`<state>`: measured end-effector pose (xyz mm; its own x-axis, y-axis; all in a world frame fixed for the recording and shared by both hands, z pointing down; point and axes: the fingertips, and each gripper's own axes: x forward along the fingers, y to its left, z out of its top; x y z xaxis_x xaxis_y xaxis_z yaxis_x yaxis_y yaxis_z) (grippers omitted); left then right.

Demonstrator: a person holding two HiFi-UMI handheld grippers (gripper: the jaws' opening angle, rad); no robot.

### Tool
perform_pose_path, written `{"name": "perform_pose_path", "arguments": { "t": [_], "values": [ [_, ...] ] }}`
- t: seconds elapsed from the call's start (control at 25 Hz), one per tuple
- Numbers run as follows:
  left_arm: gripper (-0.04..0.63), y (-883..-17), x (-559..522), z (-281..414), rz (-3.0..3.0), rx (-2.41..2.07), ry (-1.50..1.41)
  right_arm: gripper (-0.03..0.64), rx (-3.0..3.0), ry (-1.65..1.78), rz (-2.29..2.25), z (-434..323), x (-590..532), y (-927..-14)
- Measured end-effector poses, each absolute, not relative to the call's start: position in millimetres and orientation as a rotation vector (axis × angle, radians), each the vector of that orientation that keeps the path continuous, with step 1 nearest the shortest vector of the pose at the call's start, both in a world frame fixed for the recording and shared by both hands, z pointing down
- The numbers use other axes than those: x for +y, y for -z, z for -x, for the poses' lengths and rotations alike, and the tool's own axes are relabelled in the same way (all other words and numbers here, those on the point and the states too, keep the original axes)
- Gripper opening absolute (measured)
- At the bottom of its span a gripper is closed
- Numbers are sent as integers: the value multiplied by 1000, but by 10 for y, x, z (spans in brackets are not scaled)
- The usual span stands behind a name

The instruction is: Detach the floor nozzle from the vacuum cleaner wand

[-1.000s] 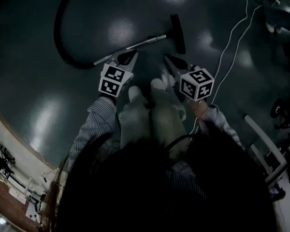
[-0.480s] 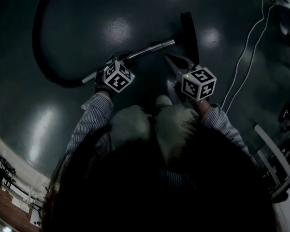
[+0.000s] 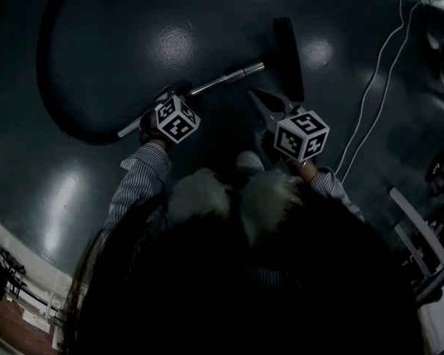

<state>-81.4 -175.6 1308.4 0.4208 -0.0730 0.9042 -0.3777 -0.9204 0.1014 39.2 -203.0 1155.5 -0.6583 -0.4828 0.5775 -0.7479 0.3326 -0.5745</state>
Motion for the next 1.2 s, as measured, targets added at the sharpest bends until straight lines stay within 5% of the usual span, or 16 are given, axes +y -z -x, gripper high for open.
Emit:
{"name": "perform_pose_path", "arguments": {
  "t": [0.72, 1.2],
  "values": [
    [183, -12013, -1589, 360, -2314, -249, -1345, 2, -2038, -984, -1539, -1277, -2586, -10953],
    [181, -9476, -1520, -18, -2371, -275, -1144, 2, -2089, -846, -1679, -1361, -2809, -8530]
  ]
}}
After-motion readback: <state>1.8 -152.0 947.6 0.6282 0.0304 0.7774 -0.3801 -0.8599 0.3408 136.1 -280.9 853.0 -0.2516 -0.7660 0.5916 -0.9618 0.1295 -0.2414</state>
